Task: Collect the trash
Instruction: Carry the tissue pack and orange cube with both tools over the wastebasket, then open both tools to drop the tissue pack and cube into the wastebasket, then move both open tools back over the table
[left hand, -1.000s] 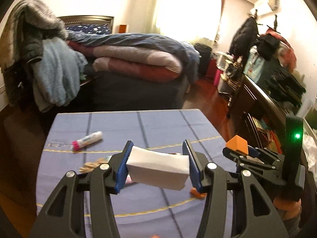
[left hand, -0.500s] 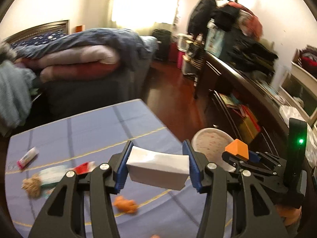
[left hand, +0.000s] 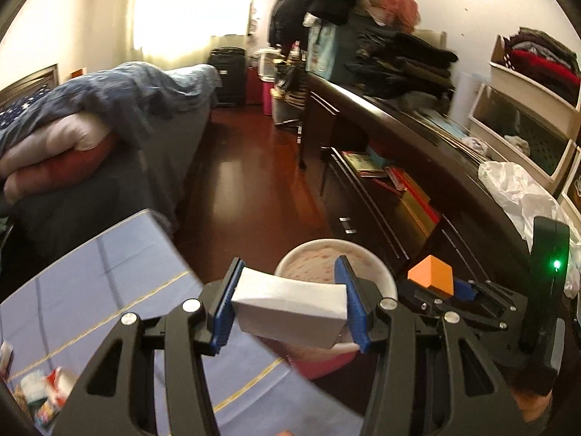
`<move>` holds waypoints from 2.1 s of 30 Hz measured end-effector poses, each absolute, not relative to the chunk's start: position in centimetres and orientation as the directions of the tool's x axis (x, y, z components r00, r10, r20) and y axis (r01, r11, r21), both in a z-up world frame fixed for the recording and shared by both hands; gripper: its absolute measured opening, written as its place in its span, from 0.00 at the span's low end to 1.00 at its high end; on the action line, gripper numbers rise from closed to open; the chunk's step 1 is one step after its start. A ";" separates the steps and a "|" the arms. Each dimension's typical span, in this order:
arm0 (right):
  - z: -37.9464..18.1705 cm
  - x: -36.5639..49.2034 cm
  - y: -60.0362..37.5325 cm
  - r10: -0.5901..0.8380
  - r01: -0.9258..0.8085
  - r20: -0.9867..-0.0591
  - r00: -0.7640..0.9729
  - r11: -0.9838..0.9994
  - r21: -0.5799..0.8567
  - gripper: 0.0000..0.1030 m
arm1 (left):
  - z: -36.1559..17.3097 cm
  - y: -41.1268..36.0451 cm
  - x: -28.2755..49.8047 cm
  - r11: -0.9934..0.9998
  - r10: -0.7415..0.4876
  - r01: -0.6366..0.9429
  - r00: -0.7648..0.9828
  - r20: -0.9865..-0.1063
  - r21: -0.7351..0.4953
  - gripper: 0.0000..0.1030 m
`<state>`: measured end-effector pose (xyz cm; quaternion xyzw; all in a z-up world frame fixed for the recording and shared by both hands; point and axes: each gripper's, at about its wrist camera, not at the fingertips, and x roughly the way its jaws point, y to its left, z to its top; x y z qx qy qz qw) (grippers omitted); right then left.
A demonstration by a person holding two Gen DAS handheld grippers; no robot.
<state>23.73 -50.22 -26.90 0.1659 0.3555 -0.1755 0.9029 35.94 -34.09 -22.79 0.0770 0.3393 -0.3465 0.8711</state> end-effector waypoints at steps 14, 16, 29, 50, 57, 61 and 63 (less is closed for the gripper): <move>-30.5 25.2 -54.4 -0.252 0.510 -0.717 0.650 0.844 0.166 0.45 | -26.0 -41.8 39.4 0.707 -0.560 0.701 0.472 -0.680 -0.095 0.50; -30.9 25.6 -54.6 -0.250 0.510 -0.720 0.647 0.844 0.165 0.45 | -26.6 -42.3 40.0 0.709 -0.557 0.698 0.466 -0.688 -0.101 0.50; -33.8 27.7 -55.3 -0.246 0.517 -0.749 0.615 0.843 0.148 0.45 | -30.0 -44.9 43.3 0.713 -0.550 0.684 0.406 -0.729 -0.157 0.51; -34.0 28.2 -54.7 -0.241 0.521 -0.758 0.607 0.840 0.150 0.62 | -28.7 -42.2 44.2 0.748 -0.565 0.628 0.432 -0.703 -0.216 0.82; -31.2 26.7 -52.2 -0.194 0.479 -0.742 0.641 0.857 0.190 0.70 | -25.6 -36.9 42.3 0.809 -0.507 0.568 0.540 -0.672 -0.153 0.90; -29.2 26.1 -49.5 -0.144 0.423 -0.726 0.672 0.880 0.217 0.76 | -23.9 -32.7 41.1 0.857 -0.443 0.504 0.611 -0.656 -0.108 0.95; -28.2 25.9 -47.6 -0.117 0.383 -0.715 0.690 0.896 0.223 0.81 | -23.2 -30.6 40.4 0.878 -0.408 0.471 0.646 -0.646 -0.084 0.96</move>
